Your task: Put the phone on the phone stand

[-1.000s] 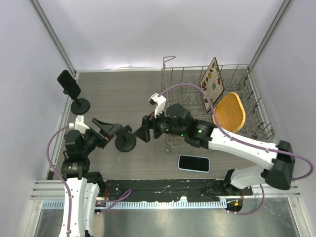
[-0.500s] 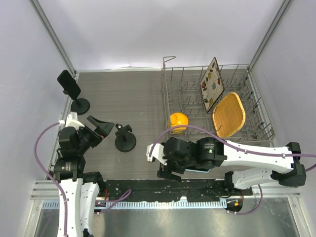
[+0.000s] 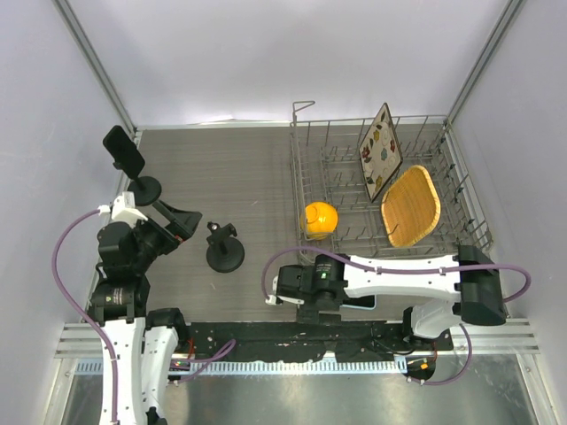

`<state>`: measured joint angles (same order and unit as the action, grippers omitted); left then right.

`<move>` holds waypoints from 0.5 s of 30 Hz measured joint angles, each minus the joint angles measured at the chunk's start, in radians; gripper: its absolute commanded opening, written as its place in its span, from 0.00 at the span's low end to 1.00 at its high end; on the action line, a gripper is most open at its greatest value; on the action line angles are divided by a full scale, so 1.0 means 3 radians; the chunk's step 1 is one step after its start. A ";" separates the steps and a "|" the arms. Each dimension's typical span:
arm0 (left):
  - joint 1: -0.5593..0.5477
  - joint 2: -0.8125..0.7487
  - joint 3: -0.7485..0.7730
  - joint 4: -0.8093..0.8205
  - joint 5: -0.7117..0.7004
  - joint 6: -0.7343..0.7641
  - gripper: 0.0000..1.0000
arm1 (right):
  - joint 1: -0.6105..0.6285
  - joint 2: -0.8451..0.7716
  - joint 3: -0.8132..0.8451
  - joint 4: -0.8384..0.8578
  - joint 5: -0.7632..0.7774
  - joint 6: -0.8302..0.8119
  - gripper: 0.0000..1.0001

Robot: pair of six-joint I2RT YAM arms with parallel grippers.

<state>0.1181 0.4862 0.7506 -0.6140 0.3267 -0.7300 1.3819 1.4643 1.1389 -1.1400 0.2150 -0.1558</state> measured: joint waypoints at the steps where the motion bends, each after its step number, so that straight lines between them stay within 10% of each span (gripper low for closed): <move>1: 0.0000 0.0000 -0.0003 0.0003 0.0008 0.0008 1.00 | -0.0011 0.0031 -0.0042 -0.0005 -0.0011 -0.0041 0.88; 4: 0.0000 0.0000 -0.0018 0.0014 0.0027 0.0013 1.00 | -0.0032 0.0060 -0.0081 0.0028 -0.0037 -0.0168 0.83; 8: 0.0000 0.0001 -0.0050 0.0037 0.0060 0.0013 1.00 | -0.0037 0.0113 -0.0178 0.0149 0.0154 -0.0323 0.22; 15: 0.0000 0.0000 -0.0050 0.0038 0.0097 0.0018 1.00 | -0.0057 0.0331 -0.0567 0.0352 0.0317 -0.0476 0.05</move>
<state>0.1181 0.4862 0.7357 -0.6025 0.3557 -0.7246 1.3647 1.5635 0.9688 -1.0344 0.3099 -0.2985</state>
